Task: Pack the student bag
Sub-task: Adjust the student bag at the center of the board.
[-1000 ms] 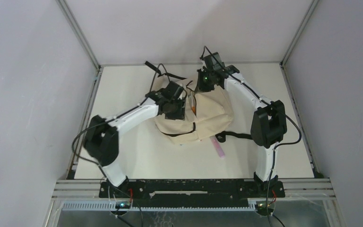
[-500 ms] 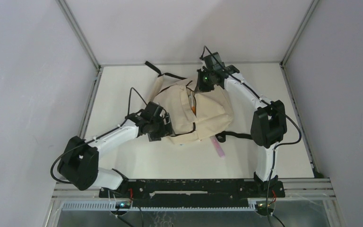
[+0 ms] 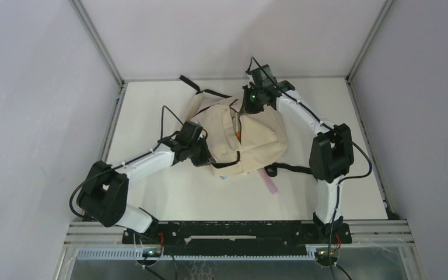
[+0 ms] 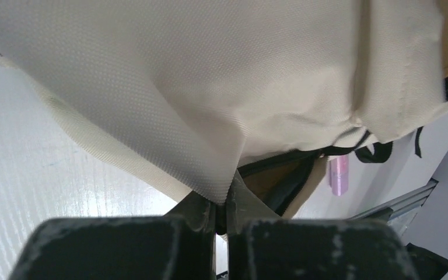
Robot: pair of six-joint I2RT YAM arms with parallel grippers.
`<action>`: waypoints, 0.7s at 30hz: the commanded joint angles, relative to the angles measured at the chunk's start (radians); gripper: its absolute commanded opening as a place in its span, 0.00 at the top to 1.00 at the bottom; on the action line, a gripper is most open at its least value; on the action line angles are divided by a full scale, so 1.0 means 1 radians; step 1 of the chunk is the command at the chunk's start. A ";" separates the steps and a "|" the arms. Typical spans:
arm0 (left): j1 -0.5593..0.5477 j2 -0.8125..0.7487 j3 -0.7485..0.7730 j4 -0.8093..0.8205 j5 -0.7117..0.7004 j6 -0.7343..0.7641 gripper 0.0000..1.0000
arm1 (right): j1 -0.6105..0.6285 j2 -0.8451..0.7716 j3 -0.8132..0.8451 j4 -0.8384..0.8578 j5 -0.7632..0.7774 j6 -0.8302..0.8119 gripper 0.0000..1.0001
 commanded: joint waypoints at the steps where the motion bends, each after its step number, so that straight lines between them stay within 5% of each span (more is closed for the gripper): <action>1: 0.013 -0.040 0.163 -0.048 -0.071 0.059 1.00 | -0.012 -0.014 0.053 0.034 -0.018 0.006 1.00; 19: 0.053 0.223 0.461 -0.068 -0.184 0.172 1.00 | -0.096 0.039 0.145 0.054 0.001 0.020 1.00; 21: 0.054 0.262 0.456 -0.058 -0.159 0.169 0.91 | -0.091 0.062 0.122 0.070 -0.001 0.016 1.00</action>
